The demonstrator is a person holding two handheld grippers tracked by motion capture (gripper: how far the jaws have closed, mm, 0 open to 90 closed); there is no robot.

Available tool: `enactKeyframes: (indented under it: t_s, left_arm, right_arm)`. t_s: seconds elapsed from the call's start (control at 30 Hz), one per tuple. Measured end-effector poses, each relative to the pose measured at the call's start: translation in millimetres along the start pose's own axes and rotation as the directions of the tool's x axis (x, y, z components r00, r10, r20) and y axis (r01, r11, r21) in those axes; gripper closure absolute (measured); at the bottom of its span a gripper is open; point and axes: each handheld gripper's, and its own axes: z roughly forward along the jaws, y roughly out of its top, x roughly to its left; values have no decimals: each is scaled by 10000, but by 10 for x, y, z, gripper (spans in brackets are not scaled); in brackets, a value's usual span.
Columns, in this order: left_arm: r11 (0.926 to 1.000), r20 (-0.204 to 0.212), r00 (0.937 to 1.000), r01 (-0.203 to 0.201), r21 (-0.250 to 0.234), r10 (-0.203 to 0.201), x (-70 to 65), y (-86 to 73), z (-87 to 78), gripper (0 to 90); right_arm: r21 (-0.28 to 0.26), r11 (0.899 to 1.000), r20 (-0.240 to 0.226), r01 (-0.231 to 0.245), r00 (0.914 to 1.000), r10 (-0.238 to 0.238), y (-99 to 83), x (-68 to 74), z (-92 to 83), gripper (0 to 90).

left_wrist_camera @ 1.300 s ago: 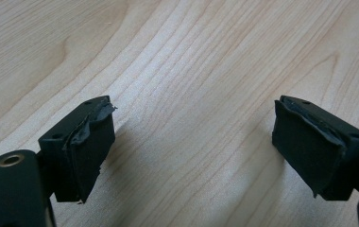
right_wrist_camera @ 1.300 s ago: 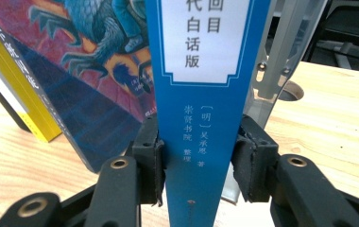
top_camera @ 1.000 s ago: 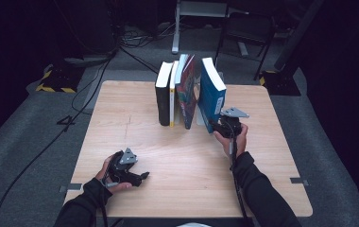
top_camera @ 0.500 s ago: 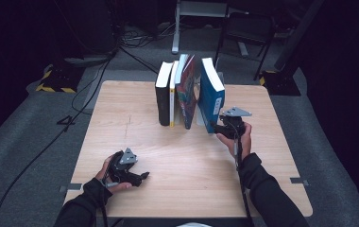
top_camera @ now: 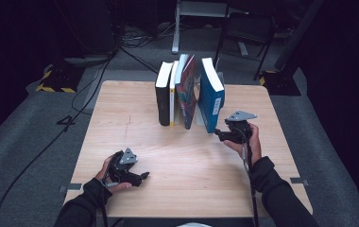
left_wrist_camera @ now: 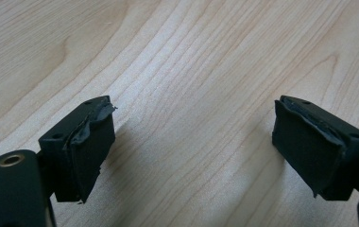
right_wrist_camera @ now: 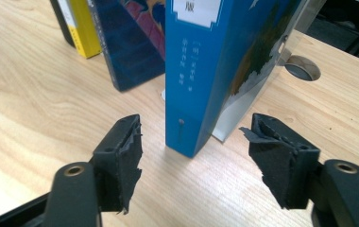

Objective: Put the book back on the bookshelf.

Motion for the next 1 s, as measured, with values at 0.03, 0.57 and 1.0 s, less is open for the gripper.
enactKeyframes:
  t_s: [0.03, 0.57, 1.0]
  left_arm:
    - [10000, 6, 10000, -18, 16, 18, 1, 1, -1, 139]
    - [10000, -7, 10000, 5, 20, -5, -1, -1, -3, 140]
    - [10000, -10, 10000, -10, 26, 11, -1, -1, -4, 141]
  right_arm:
    - [24, 10000, 34, 9, 10000, -9, -9, -4, -13, 354]
    - [204, 9972, -374, 716, 9968, -708, -180, -114, -319, 306]
    - [87, 9858, -717, 1675, 9834, -1665, -358, -95, -632, 289]
